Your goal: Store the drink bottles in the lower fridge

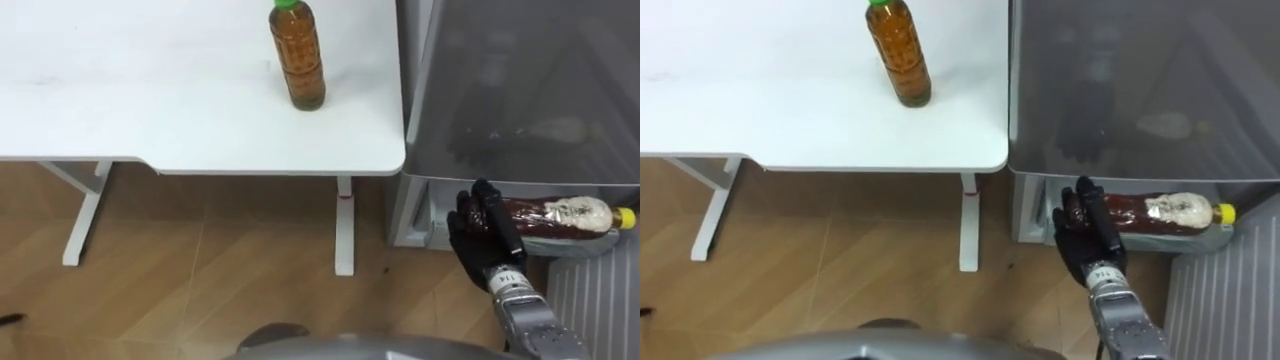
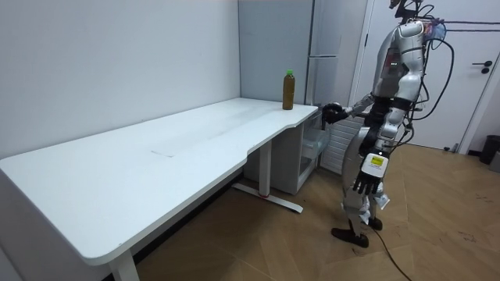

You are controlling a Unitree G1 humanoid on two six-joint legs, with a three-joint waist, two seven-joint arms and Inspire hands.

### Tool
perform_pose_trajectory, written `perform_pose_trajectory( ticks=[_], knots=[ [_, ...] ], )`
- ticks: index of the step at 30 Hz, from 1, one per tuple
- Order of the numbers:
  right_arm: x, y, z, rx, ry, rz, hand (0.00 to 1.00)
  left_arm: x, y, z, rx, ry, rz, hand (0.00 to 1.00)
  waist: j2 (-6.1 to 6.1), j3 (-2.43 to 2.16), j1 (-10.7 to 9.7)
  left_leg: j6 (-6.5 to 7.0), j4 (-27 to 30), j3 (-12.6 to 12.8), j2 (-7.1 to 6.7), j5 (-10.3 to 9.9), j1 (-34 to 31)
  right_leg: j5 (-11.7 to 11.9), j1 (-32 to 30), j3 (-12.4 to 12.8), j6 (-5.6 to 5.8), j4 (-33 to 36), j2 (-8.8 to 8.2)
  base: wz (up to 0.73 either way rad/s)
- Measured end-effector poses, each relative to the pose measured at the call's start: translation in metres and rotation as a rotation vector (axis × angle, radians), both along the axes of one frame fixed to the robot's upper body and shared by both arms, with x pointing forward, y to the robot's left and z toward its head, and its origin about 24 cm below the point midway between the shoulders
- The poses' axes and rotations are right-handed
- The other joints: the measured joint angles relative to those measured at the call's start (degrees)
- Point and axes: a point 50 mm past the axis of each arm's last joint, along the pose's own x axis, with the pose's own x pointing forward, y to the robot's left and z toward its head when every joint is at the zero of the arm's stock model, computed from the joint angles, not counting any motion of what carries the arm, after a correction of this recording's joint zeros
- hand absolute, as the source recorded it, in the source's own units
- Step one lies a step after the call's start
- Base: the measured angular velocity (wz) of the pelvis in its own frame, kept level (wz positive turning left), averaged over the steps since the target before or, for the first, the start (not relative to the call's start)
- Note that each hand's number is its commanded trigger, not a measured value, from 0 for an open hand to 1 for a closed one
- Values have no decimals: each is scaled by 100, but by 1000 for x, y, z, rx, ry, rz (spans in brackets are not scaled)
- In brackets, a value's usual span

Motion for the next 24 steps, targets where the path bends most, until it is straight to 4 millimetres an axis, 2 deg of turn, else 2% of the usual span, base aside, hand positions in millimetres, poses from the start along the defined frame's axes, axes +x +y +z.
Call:
perform_pose_trajectory(
  ticks=[3,7,11,17,21,24],
  knots=[
    [14,-1,4,-6,-27,10,100,19,4,1,6,-35,-13,0,-35,8,-11,5,-28,-2,-5,78,-213,4,-257,-1,-6,99,-17,2],
    [35,1,9,2,-60,40,100,51,11,5,10,-116,-19,0,-115,71,-98,6,-61,28,15,245,-580,71,-697,-1,-63,203,-30,-2],
    [49,-3,14,15,-102,36,100,76,8,9,-27,-188,-50,0,-119,76,-95,59,-152,57,6,400,-924,147,-1124,27,-49,270,-62,-3],
    [74,-9,29,22,-157,54,100,84,8,9,-50,-194,-36,0,-79,110,-95,115,-349,78,5,705,-1355,293,-1713,136,-7,302,-82,-6],
    [91,-16,41,-7,-180,72,100,92,11,10,-42,-188,-41,0,-119,164,-77,138,-564,85,-26,998,-1584,319,-2143,87,-45,520,-166,3],
    [102,-17,50,-3,-209,66,100,97,11,11,-41,-195,-41,0,-155,192,-43,117,-613,105,-19,1128,-1825,354,-2486,79,-90,669,-191,-1]
  ],
)
